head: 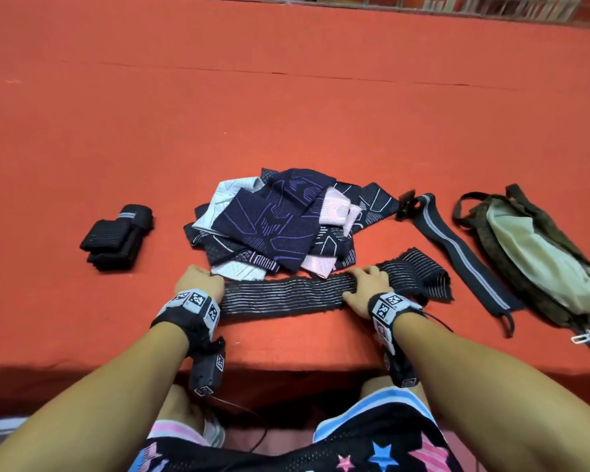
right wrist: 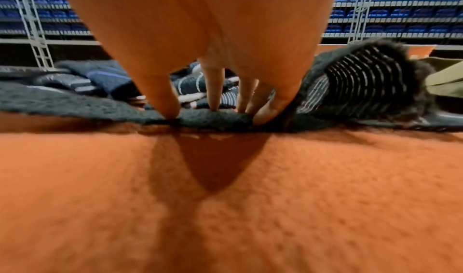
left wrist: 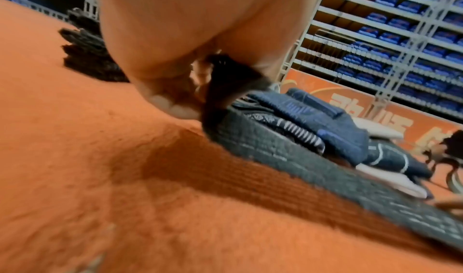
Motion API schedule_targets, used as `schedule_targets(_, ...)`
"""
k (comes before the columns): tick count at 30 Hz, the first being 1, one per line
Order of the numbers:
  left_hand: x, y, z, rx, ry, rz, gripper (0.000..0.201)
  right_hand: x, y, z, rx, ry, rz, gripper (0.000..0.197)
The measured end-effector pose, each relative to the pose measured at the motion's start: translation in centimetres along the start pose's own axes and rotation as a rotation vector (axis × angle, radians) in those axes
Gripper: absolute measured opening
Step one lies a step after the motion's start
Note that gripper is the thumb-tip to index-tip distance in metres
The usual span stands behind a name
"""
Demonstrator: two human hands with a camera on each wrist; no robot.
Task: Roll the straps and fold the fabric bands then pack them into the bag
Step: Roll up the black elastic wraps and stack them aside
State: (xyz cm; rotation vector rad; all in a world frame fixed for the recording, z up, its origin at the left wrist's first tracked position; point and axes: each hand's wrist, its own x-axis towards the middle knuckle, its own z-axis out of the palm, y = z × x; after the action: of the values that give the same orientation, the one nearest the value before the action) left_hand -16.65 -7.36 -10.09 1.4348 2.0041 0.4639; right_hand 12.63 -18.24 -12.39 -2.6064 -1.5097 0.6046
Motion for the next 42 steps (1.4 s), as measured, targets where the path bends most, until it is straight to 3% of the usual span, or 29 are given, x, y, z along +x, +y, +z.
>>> schedule_targets(2, -0.6, 0.5, 0.6, 0.151, 0.056, 0.068, 0.026, 0.4, 0.3, 0.0, -0.046, 0.014, 0.015, 0.067)
schedule_targets(4, -1.6, 2.3, 1.8, 0.132, 0.071, 0.228, 0.021, 0.8, -0.1, -0.1, -0.075, 0.015, 0.024, 0.075)
schedule_targets(7, -3.9, 5.6, 5.4, -0.102, -0.255, 0.450, 0.017, 1.4, -0.2, -0.4, -0.058, 0.022, 0.050, 0.082)
schedule_targets(10, -6.0, 8.4, 9.3, -0.123, -0.476, 0.577, 0.018, 1.5, 1.0, -1.0, 0.021, 0.018, 0.035, 0.089)
schedule_targets(12, -7.1, 10.0, 11.9, -0.057, -0.512, 0.667, 0.029, 1.7, 2.2, -1.3, 0.071, 0.024, 0.002, 0.082)
schedule_targets(17, -8.1, 11.8, 16.7, 0.208, -0.578, 0.777, 0.058, 2.1, 5.4, -1.1, 0.260, 0.116, -0.041, 0.045)
schedule_targets(21, -7.6, 12.0, 18.1, 0.301, -0.538, 0.762, 0.062, 2.3, 6.6, -1.1, 0.386, 0.108, -0.008, 0.027)
schedule_targets(26, -6.3, 10.6, 17.8, 0.239, -0.489, 0.716, 0.028, 2.5, 6.7, -1.0, 0.161, 0.109, -0.040, 0.031)
schedule_targets(29, -6.2, 10.0, 17.2, 0.050, -0.581, 0.668, 0.016, 2.5, 5.5, -1.5, 0.113, 0.127, 0.039, 0.024)
schedule_targets(33, -6.5, 9.7, 16.4, -0.167, -0.616, 0.626, 0.031, 2.9, 3.5, -2.1, 0.280, 0.099, 0.073, 0.047)
schedule_targets(35, -6.5, 9.4, 15.3, -0.241, -0.561, 0.593, 0.033, 2.3, 2.9, -2.0, 0.260, 0.062, 0.007, 0.036)
schedule_targets(38, -5.3, 7.8, 12.2, -0.149, -0.322, 0.567, 0.020, 1.5, 2.7, -2.1, 0.243, 0.034, -0.024, 0.013)
schedule_targets(42, -2.6, 3.7, 7.0, 0.143, -0.081, 0.417, 0.011, 1.1, 2.9, -3.2, 0.363, 0.102, 0.114, 0.017)
